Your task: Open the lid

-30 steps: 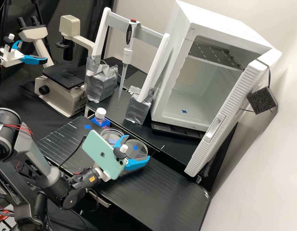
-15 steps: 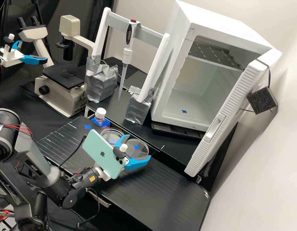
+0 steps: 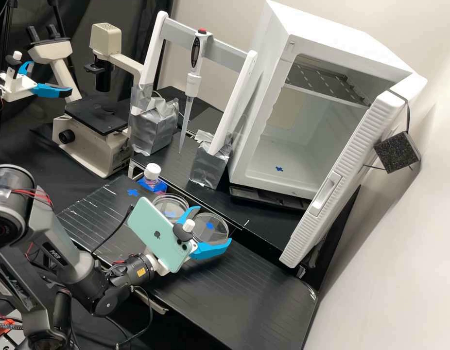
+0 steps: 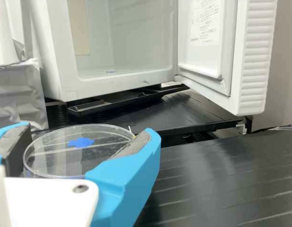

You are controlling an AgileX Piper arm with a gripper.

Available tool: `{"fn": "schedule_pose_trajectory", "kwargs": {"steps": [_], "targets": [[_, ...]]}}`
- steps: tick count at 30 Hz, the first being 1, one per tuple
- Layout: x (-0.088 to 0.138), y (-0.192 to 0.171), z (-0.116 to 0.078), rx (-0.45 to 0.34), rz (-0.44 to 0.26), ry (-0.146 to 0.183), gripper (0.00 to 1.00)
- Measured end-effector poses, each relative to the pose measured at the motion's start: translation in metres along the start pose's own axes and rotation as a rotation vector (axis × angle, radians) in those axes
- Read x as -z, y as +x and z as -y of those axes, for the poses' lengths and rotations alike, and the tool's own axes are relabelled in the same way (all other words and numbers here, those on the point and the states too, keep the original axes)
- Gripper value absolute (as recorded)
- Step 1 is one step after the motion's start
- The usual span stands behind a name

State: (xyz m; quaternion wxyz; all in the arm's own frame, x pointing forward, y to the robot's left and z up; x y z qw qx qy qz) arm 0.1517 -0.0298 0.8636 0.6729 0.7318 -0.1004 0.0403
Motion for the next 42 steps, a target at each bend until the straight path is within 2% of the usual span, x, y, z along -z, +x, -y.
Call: {"fn": "schedule_pose_trajectory", "kwargs": {"steps": [3,4,9,20,28,29,31,42], "targets": [[0.001,0.001,0.001,-0.001,-0.004,-0.014,1.00],[0.001,0.001,0.001,0.000,-0.006,-0.015,0.00],[0.003,0.001,0.002,0.002,-0.011,-0.031,0.00],[0.002,0.002,0.000,-0.031,0.002,-0.023,0.00],[0.001,0.005,0.005,-0.008,0.007,-0.029,0.00],[0.000,0.006,0.007,0.001,0.008,-0.030,1.00],[-0.001,0.007,0.009,0.012,0.011,-0.037,1.00],[-0.004,0.008,0.011,0.028,0.026,-0.035,1.00]]}}
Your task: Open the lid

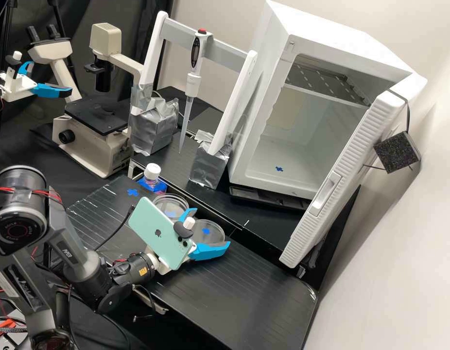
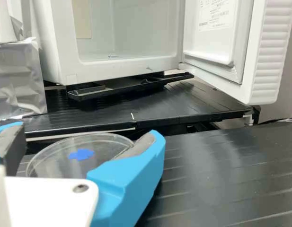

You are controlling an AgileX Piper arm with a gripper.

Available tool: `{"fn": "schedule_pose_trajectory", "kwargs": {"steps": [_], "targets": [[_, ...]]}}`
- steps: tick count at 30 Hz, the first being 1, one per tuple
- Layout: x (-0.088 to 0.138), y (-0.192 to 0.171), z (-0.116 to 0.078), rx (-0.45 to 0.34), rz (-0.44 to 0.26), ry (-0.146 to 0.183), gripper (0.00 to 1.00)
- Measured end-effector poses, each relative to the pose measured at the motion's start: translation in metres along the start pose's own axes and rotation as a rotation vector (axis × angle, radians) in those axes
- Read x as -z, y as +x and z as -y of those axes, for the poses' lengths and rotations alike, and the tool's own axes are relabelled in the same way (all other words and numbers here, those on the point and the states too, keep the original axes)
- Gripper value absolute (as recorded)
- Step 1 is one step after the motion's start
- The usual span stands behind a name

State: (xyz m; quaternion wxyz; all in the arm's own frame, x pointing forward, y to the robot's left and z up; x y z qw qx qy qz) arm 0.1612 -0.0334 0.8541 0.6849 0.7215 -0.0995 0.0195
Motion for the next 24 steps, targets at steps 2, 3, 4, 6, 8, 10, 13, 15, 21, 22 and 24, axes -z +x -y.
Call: {"fn": "schedule_pose_trajectory", "kwargs": {"steps": [2,3,4,6,8,10,13,15,21,22,24], "targets": [[0.000,0.000,0.000,0.000,0.000,0.000,1.00],[0.000,0.000,0.000,0.000,0.000,0.000,1.00],[0.000,0.000,0.000,0.000,0.000,0.000,1.00],[0.000,0.000,0.000,-0.001,-0.001,-0.001,1.00],[0.001,-0.001,-0.003,-0.016,-0.002,0.004,1.00],[0.001,-0.003,-0.007,-0.042,0.000,0.012,1.00],[0.002,-0.008,-0.016,-0.092,-0.002,0.033,1.00],[0.004,-0.012,-0.022,-0.128,-0.012,0.047,1.00],[0.017,-0.023,-0.034,-0.202,-0.072,0.075,1.00],[0.019,-0.024,-0.035,-0.209,-0.085,0.074,1.00],[0.026,-0.028,-0.036,-0.220,-0.118,0.065,1.00]]}}
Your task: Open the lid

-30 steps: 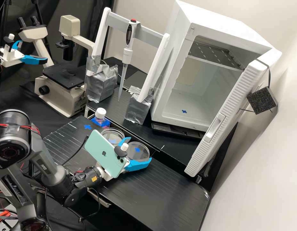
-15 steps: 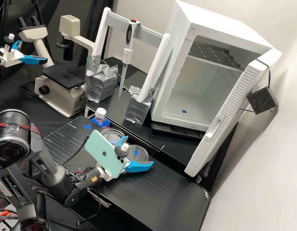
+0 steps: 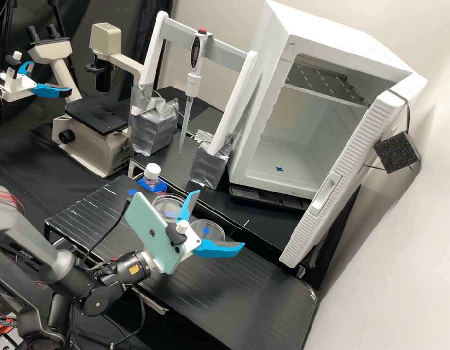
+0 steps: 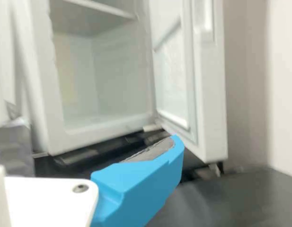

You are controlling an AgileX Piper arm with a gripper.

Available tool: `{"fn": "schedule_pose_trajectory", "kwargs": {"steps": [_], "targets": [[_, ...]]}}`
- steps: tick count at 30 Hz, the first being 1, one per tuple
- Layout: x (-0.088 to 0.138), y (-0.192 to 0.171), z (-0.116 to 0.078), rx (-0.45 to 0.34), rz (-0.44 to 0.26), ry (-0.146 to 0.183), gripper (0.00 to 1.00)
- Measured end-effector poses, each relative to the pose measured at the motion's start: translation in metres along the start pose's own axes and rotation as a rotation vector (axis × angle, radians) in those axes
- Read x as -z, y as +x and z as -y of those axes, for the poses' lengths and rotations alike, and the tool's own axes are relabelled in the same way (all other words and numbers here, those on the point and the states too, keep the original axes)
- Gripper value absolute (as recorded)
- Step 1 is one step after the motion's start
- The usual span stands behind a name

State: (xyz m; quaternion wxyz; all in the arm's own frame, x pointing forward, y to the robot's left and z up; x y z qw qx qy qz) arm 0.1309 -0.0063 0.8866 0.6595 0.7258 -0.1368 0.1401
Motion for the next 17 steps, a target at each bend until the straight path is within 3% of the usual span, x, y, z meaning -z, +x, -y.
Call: {"fn": "schedule_pose_trajectory", "kwargs": {"steps": [3,6,8,11,13,15,17], "targets": [[0.015,-0.004,0.002,0.017,-0.083,-0.012,1.00],[0.034,-0.010,0.010,0.080,-0.198,-0.048,1.00],[0.045,-0.013,0.017,0.119,-0.251,-0.047,1.00],[0.061,-0.016,0.027,0.153,-0.353,-0.031,1.00],[0.068,-0.015,0.033,0.155,-0.404,0.004,1.00],[0.070,-0.012,0.038,0.141,-0.418,0.036,1.00],[0.069,-0.008,0.044,0.140,-0.389,0.065,1.00]]}}
